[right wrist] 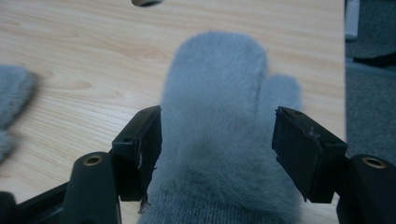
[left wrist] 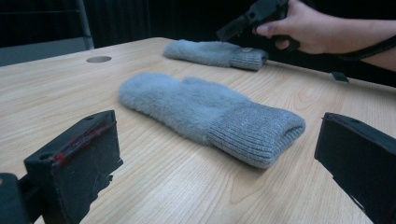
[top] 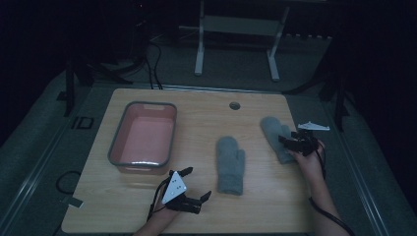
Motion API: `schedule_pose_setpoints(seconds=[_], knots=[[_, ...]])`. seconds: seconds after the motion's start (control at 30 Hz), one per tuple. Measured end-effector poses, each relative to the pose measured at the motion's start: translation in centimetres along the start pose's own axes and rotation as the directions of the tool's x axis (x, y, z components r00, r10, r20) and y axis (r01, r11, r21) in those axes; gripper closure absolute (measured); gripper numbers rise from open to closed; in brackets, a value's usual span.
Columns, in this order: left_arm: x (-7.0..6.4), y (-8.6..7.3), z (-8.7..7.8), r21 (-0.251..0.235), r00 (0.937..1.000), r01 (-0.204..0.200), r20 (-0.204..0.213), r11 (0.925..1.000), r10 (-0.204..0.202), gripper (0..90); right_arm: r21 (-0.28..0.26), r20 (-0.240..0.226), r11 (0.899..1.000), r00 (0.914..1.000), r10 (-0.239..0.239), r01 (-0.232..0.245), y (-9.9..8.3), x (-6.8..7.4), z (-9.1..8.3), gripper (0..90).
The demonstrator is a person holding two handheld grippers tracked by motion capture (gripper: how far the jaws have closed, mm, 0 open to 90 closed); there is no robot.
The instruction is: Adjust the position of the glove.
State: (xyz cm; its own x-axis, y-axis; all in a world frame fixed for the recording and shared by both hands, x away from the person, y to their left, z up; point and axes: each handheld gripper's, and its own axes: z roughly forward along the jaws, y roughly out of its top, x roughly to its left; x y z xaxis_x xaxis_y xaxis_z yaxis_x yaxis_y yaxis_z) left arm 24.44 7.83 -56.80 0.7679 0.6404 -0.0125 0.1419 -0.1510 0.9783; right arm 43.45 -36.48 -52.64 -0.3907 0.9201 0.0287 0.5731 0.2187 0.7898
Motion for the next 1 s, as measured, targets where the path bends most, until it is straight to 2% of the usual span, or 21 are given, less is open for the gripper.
schedule_pose_setpoints(seconds=[0.07,0.2,0.3,0.43,0.57,0.63,0.77,0.83,0.9,1.0], knots=[[0.0,0.0,0.0,-0.001,1.0000,0.003,0.000,1.0000,-0.003,0.4,0.015,0.002,1.000,1.0000,0.002,-0.002,-0.3,0.0,0.6,32.9],[0.0,0.0,0.0,-0.001,1.0000,0.003,0.000,1.0000,-0.003,0.4,0.063,0.040,0.997,0.9983,-0.044,0.041,-0.8,0.5,2.0,36.0],[0.0,0.0,0.0,-0.001,1.0000,0.002,0.000,1.0000,-0.002,0.4,0.063,0.047,0.996,0.9966,-0.068,0.065,-1.1,0.7,2.2,45.5],[0.0,0.0,0.0,-0.001,1.0000,0.002,0.001,1.0000,-0.002,0.4,0.063,0.058,0.996,0.9964,-0.062,0.058,-1.3,1.2,2.3,59.2],[0.0,0.0,0.0,-0.001,1.0000,0.000,0.000,1.0000,0.000,0.4,0.065,0.085,0.998,0.9960,-0.027,0.021,-1.3,1.6,2.0,76.0],[0.0,0.0,0.0,-0.001,1.0000,0.003,0.000,1.0000,-0.003,0.4,0.057,0.090,0.998,0.9959,0.012,-0.017,-1.3,1.9,1.9,79.6],[0.0,0.0,0.0,-0.002,1.0000,0.005,0.002,1.0000,-0.005,0.4,0.040,0.115,0.999,0.9931,0.025,-0.030,-1.2,2.7,1.3,81.3],[0.0,0.0,0.0,-0.002,1.0000,0.003,0.002,1.0000,-0.003,0.4,0.027,0.120,0.999,0.9920,0.038,-0.041,-1.1,3.3,0.4,81.4],[0.0,0.0,0.0,-0.002,1.0000,0.002,0.001,1.0000,-0.002,0.4,0.010,0.123,0.998,0.9904,0.062,-0.064,-1.2,3.9,-0.7,81.4],[0.0,0.0,0.0,-0.003,1.0000,0.003,0.001,1.0000,-0.003,0.4,-0.031,0.144,0.993,0.9830,0.114,-0.111,-1.3,4.8,-2.6,81.4]])
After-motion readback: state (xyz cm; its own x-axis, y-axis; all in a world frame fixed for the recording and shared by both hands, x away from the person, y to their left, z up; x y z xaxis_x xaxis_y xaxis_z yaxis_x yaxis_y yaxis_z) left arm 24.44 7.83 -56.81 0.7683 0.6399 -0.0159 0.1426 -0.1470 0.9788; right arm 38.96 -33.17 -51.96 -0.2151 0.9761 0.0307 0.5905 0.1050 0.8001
